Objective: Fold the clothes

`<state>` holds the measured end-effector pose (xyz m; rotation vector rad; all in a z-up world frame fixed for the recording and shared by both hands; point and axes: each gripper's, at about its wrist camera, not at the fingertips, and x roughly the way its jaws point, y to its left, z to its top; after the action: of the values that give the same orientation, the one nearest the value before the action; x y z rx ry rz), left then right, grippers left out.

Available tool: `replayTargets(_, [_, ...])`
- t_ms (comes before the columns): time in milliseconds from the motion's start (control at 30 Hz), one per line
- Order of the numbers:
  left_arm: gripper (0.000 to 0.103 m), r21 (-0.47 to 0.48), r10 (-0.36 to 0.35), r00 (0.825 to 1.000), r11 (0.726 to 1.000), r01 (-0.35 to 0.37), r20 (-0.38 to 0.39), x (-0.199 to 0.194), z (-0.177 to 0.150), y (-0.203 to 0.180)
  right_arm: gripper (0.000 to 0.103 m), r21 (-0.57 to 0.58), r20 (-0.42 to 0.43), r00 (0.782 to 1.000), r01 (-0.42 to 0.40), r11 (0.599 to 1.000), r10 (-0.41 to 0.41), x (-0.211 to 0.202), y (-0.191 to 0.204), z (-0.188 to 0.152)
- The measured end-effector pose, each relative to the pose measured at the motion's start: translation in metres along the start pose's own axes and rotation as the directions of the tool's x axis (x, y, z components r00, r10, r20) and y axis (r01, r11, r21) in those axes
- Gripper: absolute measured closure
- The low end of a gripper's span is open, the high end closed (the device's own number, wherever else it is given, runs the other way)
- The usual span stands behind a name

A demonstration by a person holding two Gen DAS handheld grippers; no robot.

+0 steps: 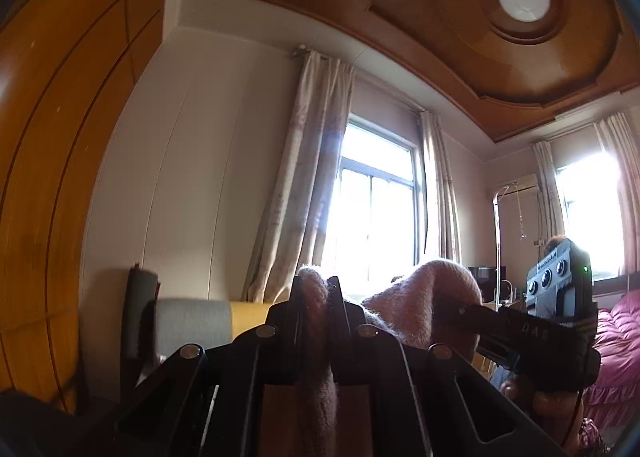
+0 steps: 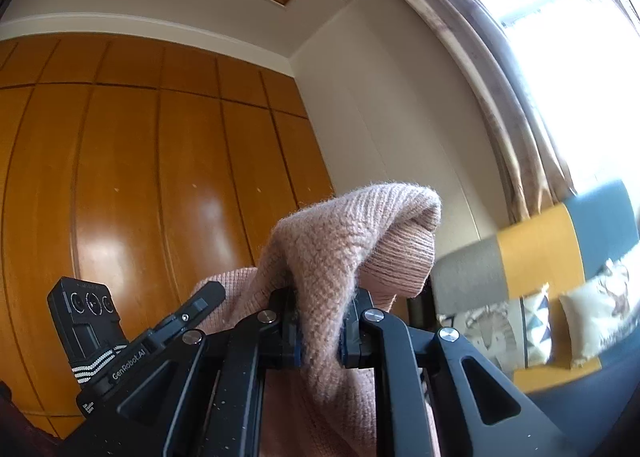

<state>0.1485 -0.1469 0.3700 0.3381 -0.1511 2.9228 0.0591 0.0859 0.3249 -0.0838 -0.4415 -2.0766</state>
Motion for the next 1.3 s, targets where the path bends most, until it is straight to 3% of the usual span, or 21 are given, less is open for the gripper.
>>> replayTargets(200, [0.094,0.029,-0.023,0.998,0.999,0.022,0.059,-0.019,0.029,-0.011,0.09,-0.068,0.048,0.998,-0.036,0.997,0.039,-0.015,0.02,0.018])
replayTargets(400, [0.094,0.063,-0.078,0.989,0.996,0.071,0.128,-0.043,0.05,-0.025,0.09,-0.022,0.023,0.995,-0.092,0.995,0.093,-0.015,0.022,0.017])
replayTargets(467, [0.094,0.094,-0.088,0.987,0.993,0.076,0.137,-0.046,0.048,-0.031,0.09,-0.034,0.024,0.998,-0.057,0.998,0.058,-0.013,0.023,0.014])
replayTargets(533, [0.094,0.099,-0.089,0.99,0.992,0.078,0.105,-0.04,0.039,-0.031,0.09,-0.035,0.014,1.0,-0.022,0.999,0.023,-0.009,0.017,0.009])
replayTargets(600, [0.094,0.046,-0.101,0.995,0.994,0.099,0.029,-0.026,0.021,-0.023,0.09,-0.002,-0.008,1.0,0.002,1.0,-0.002,-0.006,0.004,0.001])
replayTargets(667, [0.094,-0.001,-0.07,0.996,0.998,0.071,-0.049,-0.008,-0.009,-0.008,0.09,0.028,-0.038,0.998,0.048,0.998,-0.047,-0.002,-0.015,-0.011])
replayTargets(733, [0.093,-0.033,-0.032,0.992,0.999,0.029,-0.121,0.01,-0.041,0.007,0.09,0.038,-0.079,0.991,0.11,0.993,-0.107,0.004,-0.036,-0.026])
replayTargets(800, [0.082,-0.088,-0.002,0.975,0.996,-0.018,-0.222,0.033,-0.08,0.024,0.09,0.026,-0.129,0.975,0.189,0.982,-0.184,0.012,-0.059,-0.041])
replayTargets(900, [0.082,-0.202,-0.011,0.91,0.976,-0.08,-0.414,0.068,-0.158,0.053,0.09,0.018,-0.242,0.927,0.3,0.954,-0.287,0.025,-0.108,-0.076])
replayTargets(933, [0.082,-0.224,-0.014,0.878,0.969,-0.107,-0.479,0.08,-0.188,0.061,0.09,0.016,-0.288,0.903,0.339,0.941,-0.32,0.031,-0.124,-0.092])
replayTargets(1000, [0.082,-0.243,-0.006,0.792,0.953,-0.18,-0.61,0.1,-0.249,0.074,0.09,0.017,-0.384,0.847,0.405,0.914,-0.368,0.042,-0.156,-0.125])
replayTargets(1067, [0.082,-0.254,-0.011,0.715,0.939,-0.234,-0.699,0.11,-0.299,0.082,0.09,0.019,-0.485,0.783,0.455,0.89,-0.39,0.052,-0.188,-0.164])
replayTargets(1167, [0.082,-0.242,-0.009,0.608,0.922,-0.301,-0.794,0.118,-0.364,0.087,0.09,-0.002,-0.618,0.67,0.522,0.853,-0.411,0.064,-0.23,-0.227])
replayTargets(1300, [0.082,-0.163,0.056,0.509,0.912,-0.377,-0.859,0.115,-0.413,0.088,0.089,-0.063,-0.698,0.538,0.611,0.789,-0.472,0.071,-0.272,-0.285])
